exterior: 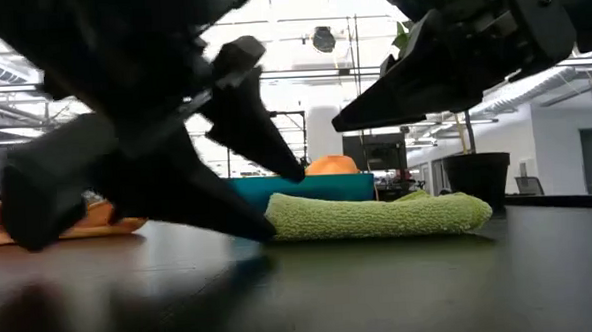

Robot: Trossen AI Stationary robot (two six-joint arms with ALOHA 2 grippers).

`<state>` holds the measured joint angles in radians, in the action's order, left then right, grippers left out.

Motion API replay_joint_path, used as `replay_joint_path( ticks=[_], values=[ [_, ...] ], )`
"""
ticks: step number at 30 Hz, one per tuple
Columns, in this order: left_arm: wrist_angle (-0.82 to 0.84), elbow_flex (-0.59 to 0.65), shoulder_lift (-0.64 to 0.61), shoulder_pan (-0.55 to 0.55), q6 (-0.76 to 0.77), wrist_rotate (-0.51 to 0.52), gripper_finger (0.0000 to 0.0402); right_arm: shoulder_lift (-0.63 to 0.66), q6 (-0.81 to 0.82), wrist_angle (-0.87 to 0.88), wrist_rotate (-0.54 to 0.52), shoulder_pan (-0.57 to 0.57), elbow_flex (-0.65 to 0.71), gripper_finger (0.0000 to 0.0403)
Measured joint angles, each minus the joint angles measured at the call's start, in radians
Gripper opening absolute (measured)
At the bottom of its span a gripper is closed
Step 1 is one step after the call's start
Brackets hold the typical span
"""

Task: Fold microfiber towels
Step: Stack the green microfiber cloth on top of the orange microfiber cloth in the blue bin

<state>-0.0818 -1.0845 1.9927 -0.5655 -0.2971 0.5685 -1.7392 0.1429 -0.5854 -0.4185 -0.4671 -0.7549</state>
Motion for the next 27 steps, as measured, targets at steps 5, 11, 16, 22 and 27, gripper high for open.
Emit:
replay_joint_path(
  ticks=[5,11,16,22,27],
  values=[
    [0.227,-0.109,0.020,0.012,0.077,0.016,0.0262,0.000,-0.005,-0.001,0.000,0.001,0.000,0.0169],
    [0.353,-0.154,0.044,0.058,0.196,0.000,0.0262,0.000,-0.006,-0.020,0.000,-0.002,0.000,0.0169],
    [0.345,-0.156,0.066,0.074,0.173,0.001,0.0261,0.000,-0.006,-0.012,0.001,-0.004,0.000,0.0169],
    [0.325,-0.154,0.072,0.077,0.118,0.009,0.0215,0.000,-0.031,-0.008,0.146,-0.006,0.000,0.0169],
    [0.293,-0.152,0.076,0.079,0.077,0.008,0.0136,0.000,0.052,0.001,0.189,-0.006,0.000,0.0169]
  ],
)
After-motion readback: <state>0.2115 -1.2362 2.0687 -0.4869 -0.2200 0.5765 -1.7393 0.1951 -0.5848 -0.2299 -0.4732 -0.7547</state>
